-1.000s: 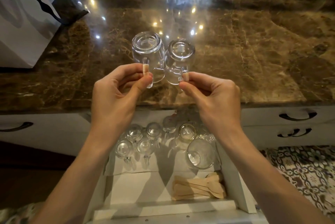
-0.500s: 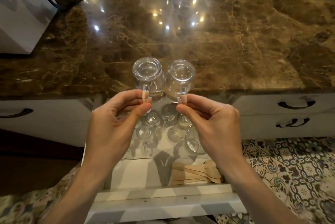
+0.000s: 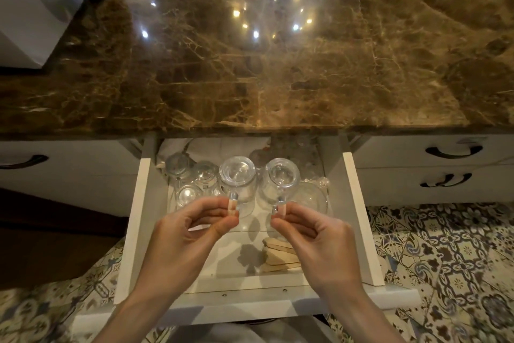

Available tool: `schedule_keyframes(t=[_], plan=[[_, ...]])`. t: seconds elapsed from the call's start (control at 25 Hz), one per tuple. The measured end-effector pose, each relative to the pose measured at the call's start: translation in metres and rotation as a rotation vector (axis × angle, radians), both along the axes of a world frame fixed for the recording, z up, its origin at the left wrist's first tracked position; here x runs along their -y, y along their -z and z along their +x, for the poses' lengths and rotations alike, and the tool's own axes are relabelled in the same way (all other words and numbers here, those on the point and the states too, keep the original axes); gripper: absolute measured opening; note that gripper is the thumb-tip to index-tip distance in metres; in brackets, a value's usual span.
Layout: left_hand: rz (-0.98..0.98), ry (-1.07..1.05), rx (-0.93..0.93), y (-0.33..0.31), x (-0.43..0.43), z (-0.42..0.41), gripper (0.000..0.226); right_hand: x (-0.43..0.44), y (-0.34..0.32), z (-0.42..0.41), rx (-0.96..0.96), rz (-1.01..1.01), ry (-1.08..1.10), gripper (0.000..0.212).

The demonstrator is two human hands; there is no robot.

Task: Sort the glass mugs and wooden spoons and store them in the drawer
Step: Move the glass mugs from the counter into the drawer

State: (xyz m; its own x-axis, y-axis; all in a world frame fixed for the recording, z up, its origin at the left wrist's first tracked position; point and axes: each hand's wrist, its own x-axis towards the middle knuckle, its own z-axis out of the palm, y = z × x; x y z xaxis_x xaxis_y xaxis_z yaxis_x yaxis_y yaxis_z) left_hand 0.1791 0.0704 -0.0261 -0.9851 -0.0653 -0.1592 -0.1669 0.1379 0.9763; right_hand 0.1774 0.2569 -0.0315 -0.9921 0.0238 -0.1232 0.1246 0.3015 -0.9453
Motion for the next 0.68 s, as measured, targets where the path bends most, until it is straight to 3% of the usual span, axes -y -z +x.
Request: schedule_keyframes(t=[0.2, 0.68], plan=[[-0.052, 0.087, 0.116, 0.028, 0.009, -0.001, 0.022, 0.0, 0.019, -0.001, 0.171, 0.064, -0.042, 0.021], [-0.143, 0.219, 0.214, 0.085, 0.016, -0.007, 0.021, 0.022, 0.054, -0.002, 0.438, 0.203, 0.067, 0.025]])
